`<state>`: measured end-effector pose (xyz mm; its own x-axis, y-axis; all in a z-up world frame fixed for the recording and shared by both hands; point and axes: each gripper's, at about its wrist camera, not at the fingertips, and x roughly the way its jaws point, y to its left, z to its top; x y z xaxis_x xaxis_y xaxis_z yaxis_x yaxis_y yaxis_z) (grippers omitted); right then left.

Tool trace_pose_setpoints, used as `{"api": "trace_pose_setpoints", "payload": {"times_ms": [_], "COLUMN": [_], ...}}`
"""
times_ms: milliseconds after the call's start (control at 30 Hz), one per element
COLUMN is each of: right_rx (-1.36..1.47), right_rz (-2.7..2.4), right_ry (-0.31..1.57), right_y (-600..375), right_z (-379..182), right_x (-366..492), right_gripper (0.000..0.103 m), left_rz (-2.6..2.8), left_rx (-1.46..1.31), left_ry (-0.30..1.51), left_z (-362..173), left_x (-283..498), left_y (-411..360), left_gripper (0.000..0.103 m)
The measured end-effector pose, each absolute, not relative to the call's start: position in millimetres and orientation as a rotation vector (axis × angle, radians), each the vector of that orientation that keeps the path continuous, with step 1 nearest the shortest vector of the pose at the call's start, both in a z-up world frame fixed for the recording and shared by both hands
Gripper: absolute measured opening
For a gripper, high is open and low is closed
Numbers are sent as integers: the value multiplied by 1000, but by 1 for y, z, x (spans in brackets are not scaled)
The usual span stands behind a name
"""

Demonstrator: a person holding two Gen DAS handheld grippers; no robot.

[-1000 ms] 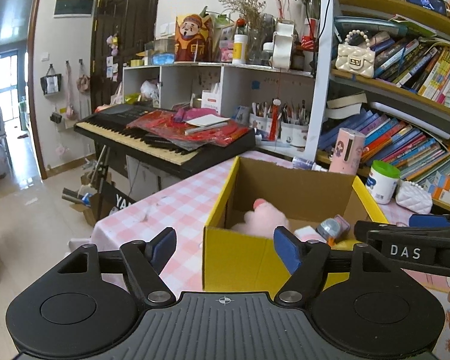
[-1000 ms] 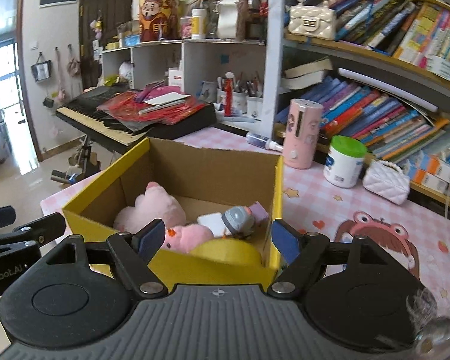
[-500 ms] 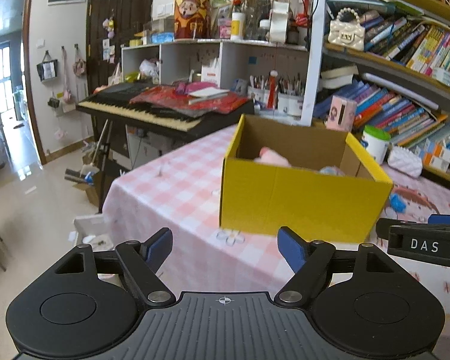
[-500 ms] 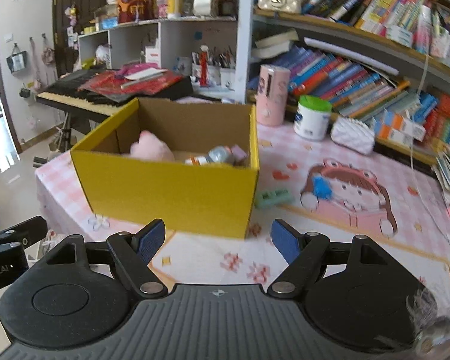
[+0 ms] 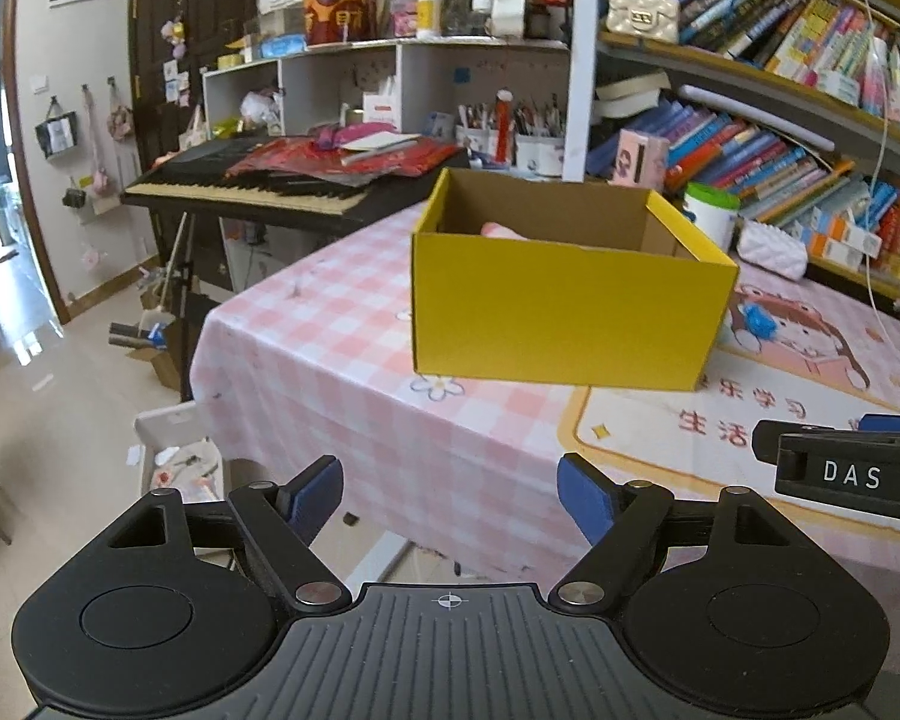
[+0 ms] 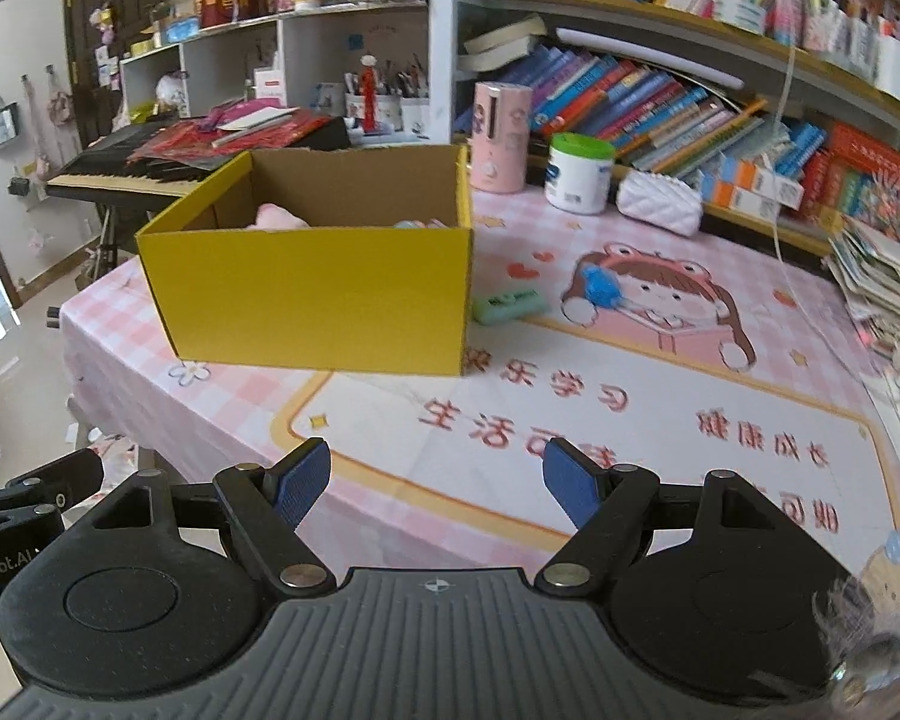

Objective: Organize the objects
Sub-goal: 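Withdraw both tools from the box toward the remaining table items, then grasp the mint-green eraser with the right gripper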

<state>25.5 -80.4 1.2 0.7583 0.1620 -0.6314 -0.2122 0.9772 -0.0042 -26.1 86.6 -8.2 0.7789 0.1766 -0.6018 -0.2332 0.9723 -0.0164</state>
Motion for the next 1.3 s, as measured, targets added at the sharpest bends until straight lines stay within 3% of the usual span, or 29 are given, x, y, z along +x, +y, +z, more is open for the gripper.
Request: {"api": "trace_pose_setpoints", "payload": {"times_ms": [633,1300], "right_rx": [-30,-33], "right_rz": [74,100], "right_ry": [707,702], "right_y": [-140,-234], "right_z": [-3,5], "right_x": [36,140], "right_gripper": [77,77], "left_rz": [93,75], "left_rx": [-58,-53], "left_ry": [663,648], "left_z": [-10,-4], "left_x": [7,88], "left_y": [36,-62], "left_gripper": [81,80]}}
